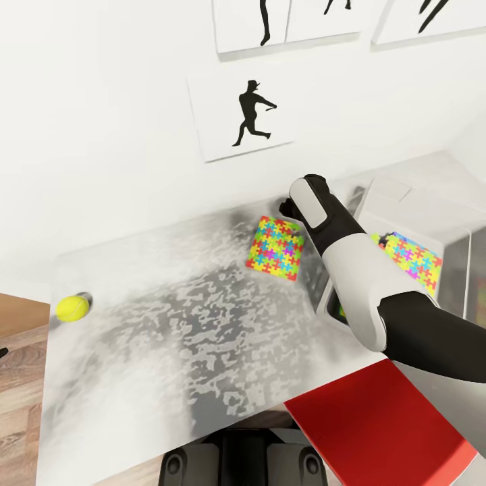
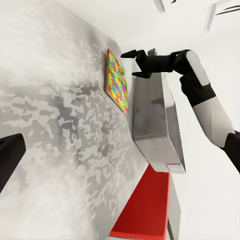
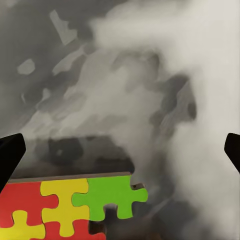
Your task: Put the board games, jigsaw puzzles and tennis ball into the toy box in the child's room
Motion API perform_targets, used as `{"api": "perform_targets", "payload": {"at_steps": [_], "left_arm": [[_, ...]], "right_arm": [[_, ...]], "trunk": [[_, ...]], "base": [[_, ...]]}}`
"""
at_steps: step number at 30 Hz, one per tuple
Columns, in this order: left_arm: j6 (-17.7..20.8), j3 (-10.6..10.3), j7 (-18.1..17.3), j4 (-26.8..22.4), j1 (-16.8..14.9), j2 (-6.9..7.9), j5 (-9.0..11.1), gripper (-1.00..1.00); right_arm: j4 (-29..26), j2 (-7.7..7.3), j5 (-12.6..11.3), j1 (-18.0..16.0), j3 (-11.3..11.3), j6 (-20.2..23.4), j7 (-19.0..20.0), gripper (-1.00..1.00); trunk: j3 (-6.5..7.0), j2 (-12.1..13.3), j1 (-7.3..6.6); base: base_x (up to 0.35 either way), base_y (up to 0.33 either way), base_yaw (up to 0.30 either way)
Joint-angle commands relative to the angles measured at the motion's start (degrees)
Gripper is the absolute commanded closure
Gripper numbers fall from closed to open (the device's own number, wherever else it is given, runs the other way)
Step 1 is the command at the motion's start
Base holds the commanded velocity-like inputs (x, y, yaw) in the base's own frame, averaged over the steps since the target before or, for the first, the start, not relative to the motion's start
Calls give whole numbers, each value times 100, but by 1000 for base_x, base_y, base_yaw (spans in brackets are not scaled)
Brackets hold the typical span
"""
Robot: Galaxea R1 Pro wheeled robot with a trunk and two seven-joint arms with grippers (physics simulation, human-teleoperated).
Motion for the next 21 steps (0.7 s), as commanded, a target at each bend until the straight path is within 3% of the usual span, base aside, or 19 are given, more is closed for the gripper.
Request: {"api": "perform_targets", "payload": {"at_steps": [1, 21], "left_arm": [[61, 2, -24, -1, -2, 2, -7, -100], [61, 9, -24, -1, -2, 2, -6, -100]], "right_arm": [[-3, 0, -35, -4, 11, 21, -45, -100], [-3, 0, -37, -4, 10, 27, -45, -100]], "trunk": [[-7, -9, 3], [-20, -9, 3]], "base": [[0, 8, -1], [0, 37, 0]]}}
